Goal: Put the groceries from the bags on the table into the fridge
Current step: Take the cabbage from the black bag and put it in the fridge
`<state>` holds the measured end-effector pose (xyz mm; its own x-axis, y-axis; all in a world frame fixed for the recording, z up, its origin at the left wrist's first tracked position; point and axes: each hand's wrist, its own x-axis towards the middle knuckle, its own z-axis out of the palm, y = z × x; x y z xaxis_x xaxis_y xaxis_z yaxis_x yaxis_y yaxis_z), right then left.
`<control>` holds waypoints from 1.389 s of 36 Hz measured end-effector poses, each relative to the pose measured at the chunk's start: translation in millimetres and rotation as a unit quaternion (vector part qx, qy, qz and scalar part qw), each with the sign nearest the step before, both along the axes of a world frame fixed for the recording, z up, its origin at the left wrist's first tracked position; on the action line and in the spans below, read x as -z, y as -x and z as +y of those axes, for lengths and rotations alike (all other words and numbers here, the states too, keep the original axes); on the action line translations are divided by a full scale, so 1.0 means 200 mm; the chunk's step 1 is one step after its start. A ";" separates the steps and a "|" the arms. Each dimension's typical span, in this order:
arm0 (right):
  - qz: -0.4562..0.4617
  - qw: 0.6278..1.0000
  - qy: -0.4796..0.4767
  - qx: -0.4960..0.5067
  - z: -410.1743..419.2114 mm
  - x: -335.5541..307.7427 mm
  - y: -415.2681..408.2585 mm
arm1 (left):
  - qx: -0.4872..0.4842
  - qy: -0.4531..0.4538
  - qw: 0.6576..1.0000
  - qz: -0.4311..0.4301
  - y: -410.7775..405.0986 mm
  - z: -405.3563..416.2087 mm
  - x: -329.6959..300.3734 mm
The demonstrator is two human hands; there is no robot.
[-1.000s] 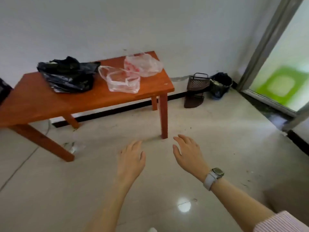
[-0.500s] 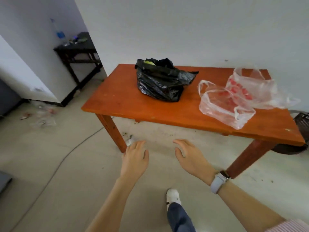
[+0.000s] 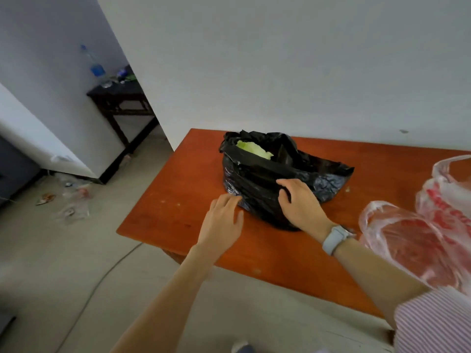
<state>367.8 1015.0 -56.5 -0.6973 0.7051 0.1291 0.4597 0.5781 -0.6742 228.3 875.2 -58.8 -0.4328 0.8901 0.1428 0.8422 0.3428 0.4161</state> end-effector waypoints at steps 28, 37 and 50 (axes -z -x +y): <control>-0.069 0.997 0.016 0.000 0.49 0.52 0.53 | 0.047 0.121 0.991 -0.015 1.03 0.58 0.60; -0.058 0.997 -0.044 0.008 0.80 0.39 0.70 | -0.019 -0.103 0.986 -0.131 0.93 0.90 0.32; -0.227 0.954 0.190 -0.051 1.13 0.51 0.94 | -0.071 0.224 0.901 -0.365 1.20 1.09 0.55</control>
